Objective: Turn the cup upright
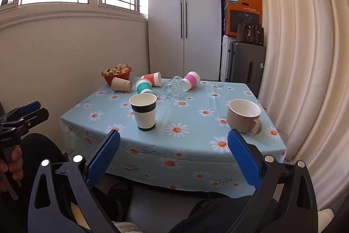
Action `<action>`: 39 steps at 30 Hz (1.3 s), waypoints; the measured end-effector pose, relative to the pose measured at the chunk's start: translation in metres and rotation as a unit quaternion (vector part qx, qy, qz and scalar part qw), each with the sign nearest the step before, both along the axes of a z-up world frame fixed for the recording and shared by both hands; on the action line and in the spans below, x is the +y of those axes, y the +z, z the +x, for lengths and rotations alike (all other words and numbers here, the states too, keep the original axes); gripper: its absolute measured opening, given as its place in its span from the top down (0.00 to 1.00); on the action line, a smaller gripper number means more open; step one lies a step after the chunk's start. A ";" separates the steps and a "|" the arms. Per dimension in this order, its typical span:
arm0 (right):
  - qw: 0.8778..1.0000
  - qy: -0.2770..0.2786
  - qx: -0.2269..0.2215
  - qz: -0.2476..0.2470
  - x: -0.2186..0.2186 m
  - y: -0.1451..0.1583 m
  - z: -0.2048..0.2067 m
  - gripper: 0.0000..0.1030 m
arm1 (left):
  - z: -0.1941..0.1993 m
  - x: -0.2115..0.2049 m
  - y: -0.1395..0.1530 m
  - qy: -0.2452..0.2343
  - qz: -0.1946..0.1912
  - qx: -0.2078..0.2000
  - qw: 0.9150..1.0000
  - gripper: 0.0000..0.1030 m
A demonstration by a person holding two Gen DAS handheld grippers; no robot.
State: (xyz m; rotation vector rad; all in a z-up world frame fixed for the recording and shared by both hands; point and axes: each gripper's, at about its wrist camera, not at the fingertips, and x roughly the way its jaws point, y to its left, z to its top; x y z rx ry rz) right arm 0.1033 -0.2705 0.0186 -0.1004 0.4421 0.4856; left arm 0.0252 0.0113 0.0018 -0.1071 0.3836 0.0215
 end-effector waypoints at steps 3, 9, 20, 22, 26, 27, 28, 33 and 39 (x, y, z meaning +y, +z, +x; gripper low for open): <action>1.000 -0.007 0.001 -0.001 -0.006 -0.001 -0.007 0.05 | -0.010 0.003 -0.002 0.009 -0.004 -0.003 1.000 0.06; 1.000 -0.019 0.007 -0.001 -0.014 -0.004 -0.010 0.05 | -0.008 0.010 -0.007 0.012 -0.019 0.016 1.000 0.06; 1.000 -0.018 0.009 -0.015 -0.009 -0.006 -0.010 0.05 | -0.008 0.001 -0.010 0.003 -0.009 0.021 1.000 0.06; 1.000 -0.017 0.009 -0.017 -0.007 -0.007 -0.010 0.05 | -0.008 0.000 -0.010 0.005 -0.006 0.021 1.000 0.06; 1.000 -0.016 0.010 -0.022 -0.005 -0.008 -0.010 0.05 | -0.007 -0.002 -0.011 -0.002 -0.004 0.026 1.000 0.06; 1.000 -0.016 0.010 -0.021 -0.005 -0.008 -0.010 0.05 | -0.007 -0.003 -0.012 -0.004 -0.002 0.027 1.000 0.06; 1.000 -0.017 0.010 -0.021 -0.005 -0.009 -0.010 0.05 | -0.007 -0.005 -0.012 -0.006 0.001 0.028 1.000 0.06; 1.000 -0.019 0.012 -0.020 -0.006 -0.010 -0.009 0.05 | -0.007 -0.007 -0.012 -0.011 0.003 0.031 0.999 0.06; 1.000 -0.019 0.015 -0.020 -0.006 -0.011 -0.009 0.05 | -0.007 -0.006 -0.012 -0.011 0.000 0.032 0.999 0.06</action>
